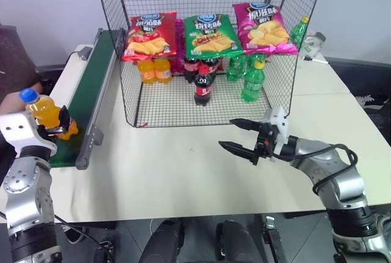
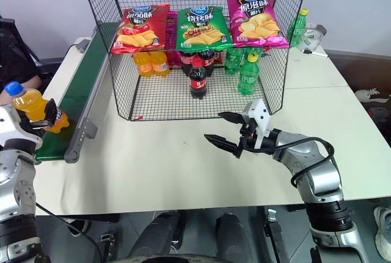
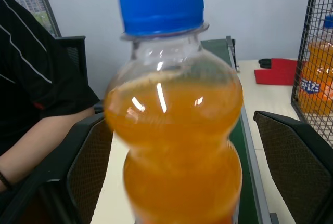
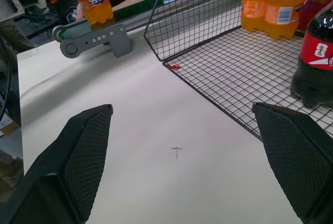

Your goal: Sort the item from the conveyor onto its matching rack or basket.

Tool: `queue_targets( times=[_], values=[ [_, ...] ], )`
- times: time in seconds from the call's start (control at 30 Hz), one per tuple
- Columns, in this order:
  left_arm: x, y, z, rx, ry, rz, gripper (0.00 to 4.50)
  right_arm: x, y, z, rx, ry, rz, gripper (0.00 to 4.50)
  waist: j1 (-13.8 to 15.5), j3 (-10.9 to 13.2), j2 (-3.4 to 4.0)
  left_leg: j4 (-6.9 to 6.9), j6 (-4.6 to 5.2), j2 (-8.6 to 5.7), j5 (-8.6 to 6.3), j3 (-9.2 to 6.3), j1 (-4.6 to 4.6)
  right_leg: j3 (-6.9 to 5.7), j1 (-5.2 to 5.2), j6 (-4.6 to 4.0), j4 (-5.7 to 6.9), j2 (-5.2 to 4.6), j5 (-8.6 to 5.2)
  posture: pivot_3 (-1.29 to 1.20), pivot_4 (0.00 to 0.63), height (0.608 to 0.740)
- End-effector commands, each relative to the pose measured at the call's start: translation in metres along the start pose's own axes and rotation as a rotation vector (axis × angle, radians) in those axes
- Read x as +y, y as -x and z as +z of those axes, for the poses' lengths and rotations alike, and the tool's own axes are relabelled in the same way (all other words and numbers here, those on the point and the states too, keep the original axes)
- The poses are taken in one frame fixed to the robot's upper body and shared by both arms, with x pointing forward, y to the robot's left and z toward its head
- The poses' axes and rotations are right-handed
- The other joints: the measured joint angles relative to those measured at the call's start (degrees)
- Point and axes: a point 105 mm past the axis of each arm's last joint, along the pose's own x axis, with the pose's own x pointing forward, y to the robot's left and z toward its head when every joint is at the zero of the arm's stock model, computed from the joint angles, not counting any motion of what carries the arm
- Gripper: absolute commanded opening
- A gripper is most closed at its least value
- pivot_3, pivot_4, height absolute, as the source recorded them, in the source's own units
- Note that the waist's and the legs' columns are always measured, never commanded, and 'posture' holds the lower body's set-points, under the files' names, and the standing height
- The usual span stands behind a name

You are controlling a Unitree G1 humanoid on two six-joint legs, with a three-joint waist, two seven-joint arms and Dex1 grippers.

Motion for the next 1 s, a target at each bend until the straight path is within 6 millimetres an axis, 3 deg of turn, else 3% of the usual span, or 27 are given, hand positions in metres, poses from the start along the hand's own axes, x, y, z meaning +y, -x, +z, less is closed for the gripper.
queue_targets(
  times=[0.03,0.13,0.17,0.33,0.43,0.53,0.6,0.73,0.83,0.9,1.0],
  values=[
    [0.008,0.0,0.013,-0.045,-0.017,0.023,3.88,0.003,-0.001,0.012,-0.031,0.051,0.006,4.5,0.0,0.0,0.0,0.0,0.0,0.0,0.0,0.0,0.0,0.0,0.0,0.0,0.0,0.0,0.0,0.0,0.15,0.74],
    [0.009,0.001,0.015,-0.054,-0.02,0.027,2.6,0.004,-0.001,0.011,-0.029,0.051,0.006,4.5,0.0,0.0,-0.01,0.0,0.0,0.0,0.0,0.0,0.0,0.0,0.0,0.0,0.0,0.0,0.0,0.0,0.15,0.74],
    [0.008,0.002,0.017,-0.059,-0.025,0.021,2.42,0.004,0.0,0.011,-0.028,0.051,0.005,4.5,0.1,0.0,-0.01,0.0,0.0,0.0,0.0,0.0,0.0,0.0,0.0,0.0,0.0,0.0,0.0,0.0,0.15,0.74],
    [0.007,0.002,0.049,-0.163,-0.019,-0.01,2.43,0.002,0.002,0.011,-0.019,0.055,0.002,4.5,0.1,0.0,-0.04,0.0,0.0,0.0,0.0,0.0,0.0,0.0,0.0,0.0,0.0,0.0,0.0,0.0,0.15,0.74],
    [0.0,-0.001,0.085,-0.261,-0.011,-0.07,2.43,-0.002,0.004,0.012,-0.015,0.068,-0.009,4.5,0.1,0.0,-0.16,0.03,0.0,0.0,0.0,-0.03,-0.02,-0.02,-0.03,0.0,0.0,0.0,0.0,0.0,0.15,0.74],
    [-0.027,-0.004,0.112,-0.324,-0.002,-0.193,2.43,-0.008,0.005,0.017,-0.029,0.083,-0.032,4.5,0.5,0.0,-0.17,0.09,-0.01,0.0,-0.01,-0.08,-0.03,-0.09,-0.05,-0.02,-0.01,0.0,-0.01,0.0,0.15,0.74],
    [-0.054,-0.002,0.118,-0.325,0.03,-0.32,2.43,-0.011,0.004,0.019,-0.033,0.093,-0.04,4.5,0.8,0.0,-0.17,0.11,-0.01,-0.01,-0.01,-0.06,-0.03,-0.08,-0.05,-0.03,-0.04,-0.01,-0.01,0.0,0.15,0.74],
    [-0.107,0.007,0.114,-0.277,0.091,-0.555,2.43,-0.014,0.004,0.022,-0.043,0.106,-0.051,4.5,1.1,0.0,-0.11,0.1,0.0,-0.02,-0.01,-0.01,-0.01,-0.04,0.05,-0.02,-0.06,-0.01,-0.01,0.0,0.15,0.74],
    [-0.138,0.01,0.096,-0.195,0.104,-0.644,2.43,-0.015,0.004,0.024,-0.049,0.115,-0.061,4.5,1.1,0.0,-0.12,0.1,0.01,0.0,0.0,-0.03,-0.01,-0.04,0.06,-0.01,0.0,0.02,0.0,0.0,0.15,0.74],
    [-0.152,0.007,0.083,-0.155,0.15,-0.642,2.43,-0.016,0.005,0.024,-0.053,0.118,-0.07,4.5,1.0,0.0,-0.11,0.1,0.01,0.01,0.0,-0.02,-0.02,-0.04,0.04,-0.01,0.02,0.03,0.0,0.0,0.15,0.74],
    [-0.179,-0.012,0.048,-0.08,0.144,-0.562,2.43,-0.015,0.006,0.024,-0.056,0.12,-0.084,4.5,1.5,0.0,-0.11,0.13,0.01,-0.01,0.0,-0.03,-0.01,-0.08,0.09,0.0,0.02,0.02,0.0,0.0,0.15,0.74]
  ],
)
